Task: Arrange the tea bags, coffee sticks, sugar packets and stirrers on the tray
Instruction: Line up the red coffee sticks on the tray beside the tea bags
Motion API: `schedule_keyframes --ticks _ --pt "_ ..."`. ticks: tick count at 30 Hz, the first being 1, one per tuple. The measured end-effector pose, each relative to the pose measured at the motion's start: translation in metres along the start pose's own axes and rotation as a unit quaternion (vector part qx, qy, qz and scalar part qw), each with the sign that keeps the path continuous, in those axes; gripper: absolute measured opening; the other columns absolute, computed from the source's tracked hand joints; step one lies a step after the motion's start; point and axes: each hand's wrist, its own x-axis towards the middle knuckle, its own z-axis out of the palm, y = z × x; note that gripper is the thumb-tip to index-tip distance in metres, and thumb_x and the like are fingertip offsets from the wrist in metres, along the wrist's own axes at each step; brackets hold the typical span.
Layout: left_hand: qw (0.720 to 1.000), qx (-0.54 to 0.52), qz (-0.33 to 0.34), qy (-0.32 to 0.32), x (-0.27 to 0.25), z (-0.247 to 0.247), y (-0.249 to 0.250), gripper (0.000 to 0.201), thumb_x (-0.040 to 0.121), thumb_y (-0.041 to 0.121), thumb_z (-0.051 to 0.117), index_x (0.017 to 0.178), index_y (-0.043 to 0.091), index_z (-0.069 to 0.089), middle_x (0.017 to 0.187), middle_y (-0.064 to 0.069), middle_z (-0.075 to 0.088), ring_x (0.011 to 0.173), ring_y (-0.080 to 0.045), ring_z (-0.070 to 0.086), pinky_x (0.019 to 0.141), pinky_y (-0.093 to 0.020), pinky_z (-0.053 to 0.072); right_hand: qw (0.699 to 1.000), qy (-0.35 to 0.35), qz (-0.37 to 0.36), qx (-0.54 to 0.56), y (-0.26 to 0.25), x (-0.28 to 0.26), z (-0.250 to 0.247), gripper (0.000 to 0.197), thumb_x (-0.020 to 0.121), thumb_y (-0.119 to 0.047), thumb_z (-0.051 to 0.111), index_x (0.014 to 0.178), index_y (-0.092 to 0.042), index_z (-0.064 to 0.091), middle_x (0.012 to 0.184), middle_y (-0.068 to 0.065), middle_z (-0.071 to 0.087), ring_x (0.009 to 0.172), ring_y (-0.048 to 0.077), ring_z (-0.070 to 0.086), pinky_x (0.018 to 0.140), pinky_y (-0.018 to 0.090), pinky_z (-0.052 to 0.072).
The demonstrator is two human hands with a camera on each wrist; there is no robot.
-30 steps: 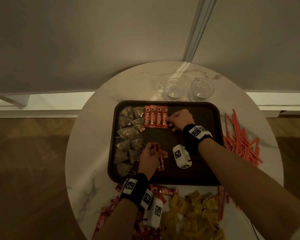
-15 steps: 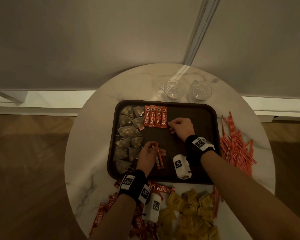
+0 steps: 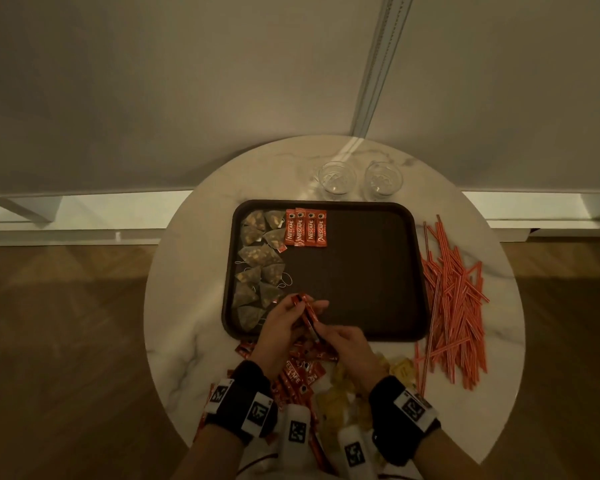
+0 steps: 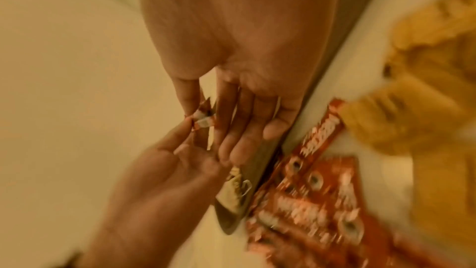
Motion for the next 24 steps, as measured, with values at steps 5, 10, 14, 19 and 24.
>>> schedule_keyframes --ticks 5,10,14,19,24 --pt "0.986 -0.153 -0.038 -0.055 -0.029 -0.001 -0.002 0.014 0.091 0.01 0.044 0.09 0.011 0.057 0.118 -0.019 0.069 0.11 -0.029 0.063 0.088 -0.04 0.05 0.993 -0.02 0.009 0.119 0.004 -0.03 0.019 0.027 0.09 -0.023 0.064 0.093 0.003 0.072 0.08 0.014 0.068 0.071 0.019 0.063 0.067 0.027 0.051" --pt "1.0 -0.026 0.007 -0.015 -0.043 -0.004 -0.004 0.025 0.094 0.005 0.043 0.113 0.005 0.06 0.12 -0.015 0.069 0.11 -0.028 0.064 0.094 -0.041 0.052 0.999 0.033 -0.039 0.016 0.003 -0.05 0.02 0.023 0.085 -0.019 0.073 0.1 -0.002 0.072 0.09 0.012 0.076 0.078 0.019 0.072 0.069 0.021 0.055" --pt "0.991 0.104 0.061 0.051 -0.053 -0.006 -0.01 0.012 0.093 0.01 0.063 0.103 0.009 0.069 0.097 -0.009 0.074 0.086 -0.017 0.071 0.078 -0.031 0.057 0.996 0.059 -0.066 -0.022 0.003 -0.058 0.018 0.019 0.083 -0.016 0.075 0.097 -0.002 0.071 0.078 0.005 0.075 0.069 0.013 0.07 0.061 0.016 0.052" --pt "0.979 0.16 0.111 0.064 -0.063 -0.009 -0.013 0.007 0.091 0.009 0.066 0.096 0.007 0.071 0.083 -0.003 0.076 0.076 -0.01 0.07 0.068 -0.018 0.055 0.993 0.043 -0.09 -0.067 0.011 -0.066 0.017 0.005 0.087 -0.011 0.072 0.089 -0.006 0.072 0.071 -0.003 0.072 0.058 0.0 0.064 0.055 0.01 0.045" --pt "0.977 0.188 0.085 0.046 -0.061 -0.015 -0.012 0.017 0.091 0.015 0.067 0.103 0.003 0.07 0.09 -0.013 0.075 0.079 -0.02 0.07 0.075 -0.028 0.057 0.992 0.055 -0.1 -0.057 0.017 -0.07 0.012 0.013 0.092 -0.017 0.067 0.091 -0.007 0.075 0.074 0.001 0.074 0.063 0.005 0.065 0.057 0.012 0.045"
